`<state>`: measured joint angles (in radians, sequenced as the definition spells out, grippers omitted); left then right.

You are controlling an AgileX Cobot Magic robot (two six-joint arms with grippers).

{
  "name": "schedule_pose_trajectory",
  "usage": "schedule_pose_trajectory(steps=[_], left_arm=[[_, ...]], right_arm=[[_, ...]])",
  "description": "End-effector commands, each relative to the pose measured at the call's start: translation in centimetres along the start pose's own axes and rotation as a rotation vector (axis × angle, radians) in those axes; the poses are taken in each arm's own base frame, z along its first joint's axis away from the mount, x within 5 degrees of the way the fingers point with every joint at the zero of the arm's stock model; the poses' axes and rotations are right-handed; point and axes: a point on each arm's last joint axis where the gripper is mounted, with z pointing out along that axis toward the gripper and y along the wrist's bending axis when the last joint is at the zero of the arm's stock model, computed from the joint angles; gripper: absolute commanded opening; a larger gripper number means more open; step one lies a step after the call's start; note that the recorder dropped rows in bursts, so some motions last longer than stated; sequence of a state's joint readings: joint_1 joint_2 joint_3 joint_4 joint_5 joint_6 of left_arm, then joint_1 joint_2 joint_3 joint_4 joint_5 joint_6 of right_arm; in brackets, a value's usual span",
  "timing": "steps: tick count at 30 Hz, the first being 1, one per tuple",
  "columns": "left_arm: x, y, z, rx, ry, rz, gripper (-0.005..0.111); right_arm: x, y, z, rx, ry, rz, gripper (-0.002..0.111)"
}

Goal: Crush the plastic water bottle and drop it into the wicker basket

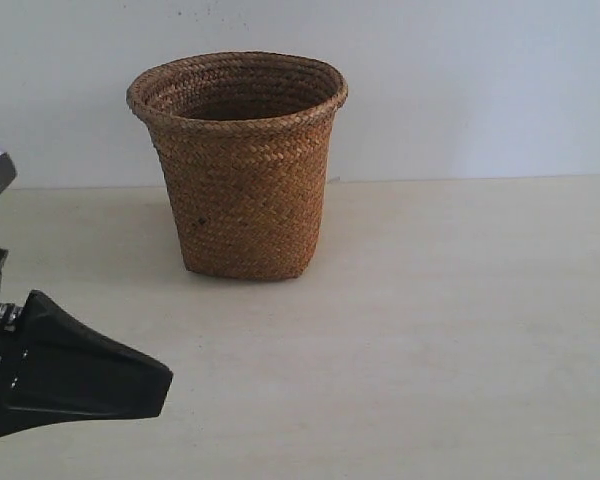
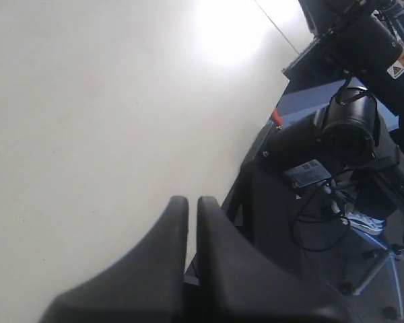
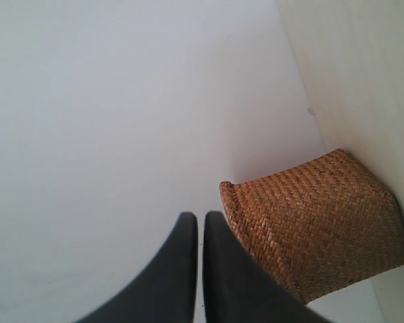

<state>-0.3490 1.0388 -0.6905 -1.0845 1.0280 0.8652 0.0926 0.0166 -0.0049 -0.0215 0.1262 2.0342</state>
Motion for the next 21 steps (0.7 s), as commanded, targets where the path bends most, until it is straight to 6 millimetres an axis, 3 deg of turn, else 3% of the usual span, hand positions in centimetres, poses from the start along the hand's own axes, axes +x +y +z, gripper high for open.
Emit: schedule_pose_trajectory(steps=[1, 5, 9, 15, 21], left_arm=[[0.0, -0.2, -0.1, 0.004, -0.018, 0.003, 0.004], [-0.9, 0.6, -0.5, -0.121, -0.131, 0.073, 0.004], [-1.1, 0.8, -3.5, -0.365, -0.519, 0.024, 0.004], [2.4, -0.1, -8.0, -0.609, -0.834, 0.053, 0.004], [7.3, -1.6, -9.6, -0.778, -0.973, 0.232, 0.004]], right_arm=[[0.0, 0.0, 0.0, -0.009, 0.001, -0.012, 0.000], [0.0, 0.0, 0.0, -0.009, 0.001, -0.012, 0.000], [0.0, 0.0, 0.0, -0.009, 0.001, -0.012, 0.000], [0.0, 0.0, 0.0, -0.009, 0.001, -0.012, 0.000], [0.0, 0.0, 0.0, -0.009, 0.001, -0.012, 0.000]])
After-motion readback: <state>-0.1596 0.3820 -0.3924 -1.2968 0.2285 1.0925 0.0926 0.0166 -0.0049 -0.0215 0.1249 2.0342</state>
